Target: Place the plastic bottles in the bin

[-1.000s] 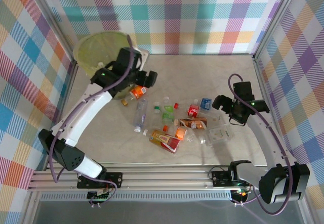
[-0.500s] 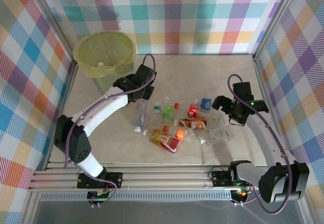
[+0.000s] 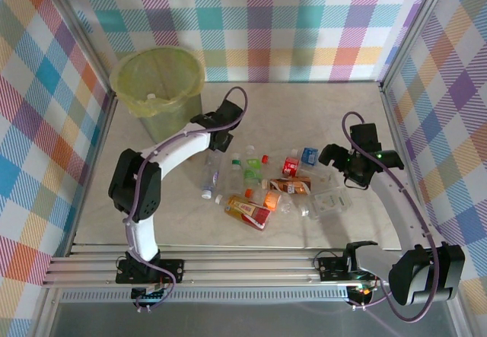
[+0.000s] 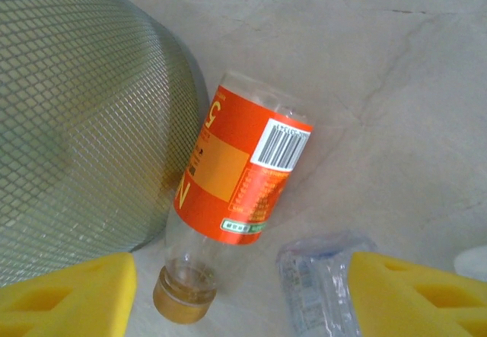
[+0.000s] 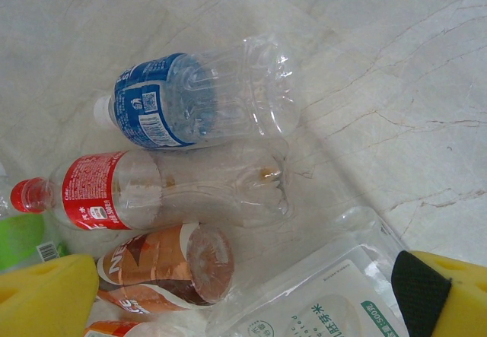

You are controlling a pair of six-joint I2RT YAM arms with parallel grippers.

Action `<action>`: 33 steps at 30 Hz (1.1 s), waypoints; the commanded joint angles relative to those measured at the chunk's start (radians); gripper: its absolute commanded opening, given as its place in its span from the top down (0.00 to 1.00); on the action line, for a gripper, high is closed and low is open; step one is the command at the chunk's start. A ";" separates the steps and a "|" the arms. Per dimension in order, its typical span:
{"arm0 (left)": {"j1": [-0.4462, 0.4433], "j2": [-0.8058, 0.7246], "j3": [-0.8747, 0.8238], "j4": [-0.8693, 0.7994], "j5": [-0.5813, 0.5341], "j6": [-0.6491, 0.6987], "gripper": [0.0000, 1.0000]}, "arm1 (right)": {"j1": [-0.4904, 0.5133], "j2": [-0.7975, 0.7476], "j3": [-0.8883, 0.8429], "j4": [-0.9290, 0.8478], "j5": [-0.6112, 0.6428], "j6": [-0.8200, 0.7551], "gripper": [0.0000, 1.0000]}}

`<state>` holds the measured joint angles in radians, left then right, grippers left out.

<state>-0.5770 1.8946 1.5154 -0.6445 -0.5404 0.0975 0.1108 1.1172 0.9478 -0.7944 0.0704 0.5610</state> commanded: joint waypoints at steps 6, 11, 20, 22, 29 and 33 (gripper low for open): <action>0.024 0.096 0.080 -0.026 -0.060 -0.032 0.25 | -0.005 0.010 -0.003 -0.002 0.003 0.002 0.00; 0.044 0.137 0.105 -0.025 -0.043 -0.042 0.25 | -0.006 0.013 -0.004 -0.001 0.011 0.002 0.00; 0.059 0.215 0.168 -0.033 -0.010 -0.054 0.25 | -0.005 0.021 -0.003 0.000 0.017 0.001 0.00; 0.061 0.229 0.184 -0.041 -0.009 -0.058 0.24 | -0.005 0.022 -0.004 0.000 0.019 0.000 0.00; 0.075 0.262 0.204 -0.054 0.000 -0.067 0.24 | -0.006 0.018 -0.008 -0.005 0.031 -0.003 0.00; 0.078 0.278 0.216 -0.057 0.009 -0.070 0.25 | -0.005 0.016 -0.010 -0.006 0.031 -0.003 0.00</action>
<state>-0.5076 2.1464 1.6939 -0.6804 -0.5426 0.0441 0.1108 1.1343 0.9478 -0.7940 0.0902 0.5606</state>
